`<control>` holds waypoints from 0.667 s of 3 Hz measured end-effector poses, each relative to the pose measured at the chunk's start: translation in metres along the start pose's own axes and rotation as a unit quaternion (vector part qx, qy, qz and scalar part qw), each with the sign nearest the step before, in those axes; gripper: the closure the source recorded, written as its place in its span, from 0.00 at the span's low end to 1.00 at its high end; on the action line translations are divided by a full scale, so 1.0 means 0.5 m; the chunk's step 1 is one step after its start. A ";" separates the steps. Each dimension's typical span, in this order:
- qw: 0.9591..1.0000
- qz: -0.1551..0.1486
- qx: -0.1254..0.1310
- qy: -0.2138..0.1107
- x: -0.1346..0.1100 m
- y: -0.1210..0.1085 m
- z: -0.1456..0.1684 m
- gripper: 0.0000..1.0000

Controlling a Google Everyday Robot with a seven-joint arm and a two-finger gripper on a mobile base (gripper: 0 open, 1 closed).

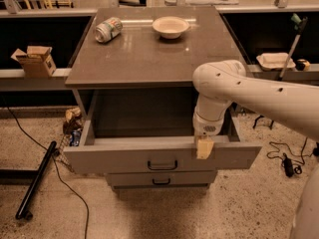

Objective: Open top drawer

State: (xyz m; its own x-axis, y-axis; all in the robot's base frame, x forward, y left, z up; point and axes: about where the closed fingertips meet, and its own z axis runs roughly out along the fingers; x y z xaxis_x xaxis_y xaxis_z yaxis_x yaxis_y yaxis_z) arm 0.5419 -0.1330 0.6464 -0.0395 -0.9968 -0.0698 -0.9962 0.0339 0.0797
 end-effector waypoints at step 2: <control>0.999 0.011 -0.002 -0.035 0.009 0.028 0.022 1.00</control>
Offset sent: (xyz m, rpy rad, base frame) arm -0.0415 -0.0101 -0.0240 0.2069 0.0005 -0.0819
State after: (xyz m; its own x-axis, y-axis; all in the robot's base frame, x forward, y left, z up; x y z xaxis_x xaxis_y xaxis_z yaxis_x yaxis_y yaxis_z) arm 0.5267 -0.1363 0.6362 -0.0663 -0.9883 -0.1376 -0.9949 0.0549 0.0849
